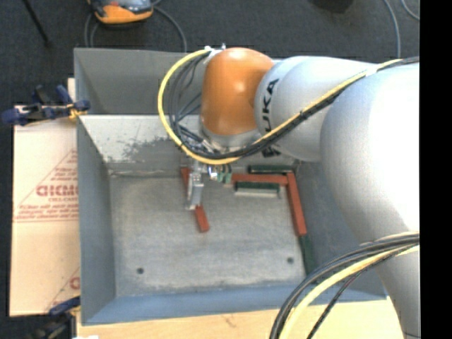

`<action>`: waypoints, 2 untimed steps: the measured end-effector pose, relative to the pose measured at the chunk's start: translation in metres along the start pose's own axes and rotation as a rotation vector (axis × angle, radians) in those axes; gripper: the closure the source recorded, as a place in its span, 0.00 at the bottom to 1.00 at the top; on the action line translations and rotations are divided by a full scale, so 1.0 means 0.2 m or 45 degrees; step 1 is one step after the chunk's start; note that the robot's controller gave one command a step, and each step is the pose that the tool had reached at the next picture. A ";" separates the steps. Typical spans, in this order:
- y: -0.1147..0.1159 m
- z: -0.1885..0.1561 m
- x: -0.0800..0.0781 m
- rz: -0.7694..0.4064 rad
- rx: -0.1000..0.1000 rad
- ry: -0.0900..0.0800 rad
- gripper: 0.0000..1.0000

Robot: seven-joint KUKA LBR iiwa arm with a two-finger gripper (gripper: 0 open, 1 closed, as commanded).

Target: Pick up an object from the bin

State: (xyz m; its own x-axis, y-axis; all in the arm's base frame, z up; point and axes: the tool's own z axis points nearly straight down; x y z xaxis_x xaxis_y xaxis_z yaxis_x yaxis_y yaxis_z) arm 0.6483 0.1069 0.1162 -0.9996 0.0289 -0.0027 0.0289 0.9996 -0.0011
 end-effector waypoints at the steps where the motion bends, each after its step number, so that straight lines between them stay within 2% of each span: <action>1: -0.06 0.03 0.05 -0.014 -0.001 -0.009 0.00; 2: -0.29 0.20 0.01 -0.084 -0.002 -0.003 0.00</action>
Offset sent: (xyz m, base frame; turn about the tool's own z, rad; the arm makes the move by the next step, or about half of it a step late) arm -0.0044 -0.0613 -0.0462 -0.0687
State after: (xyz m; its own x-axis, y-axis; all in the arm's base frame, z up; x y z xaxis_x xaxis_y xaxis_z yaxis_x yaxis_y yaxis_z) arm 0.6440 0.0491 0.0756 -0.9993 -0.0374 -0.0050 -0.0374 0.9993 0.0000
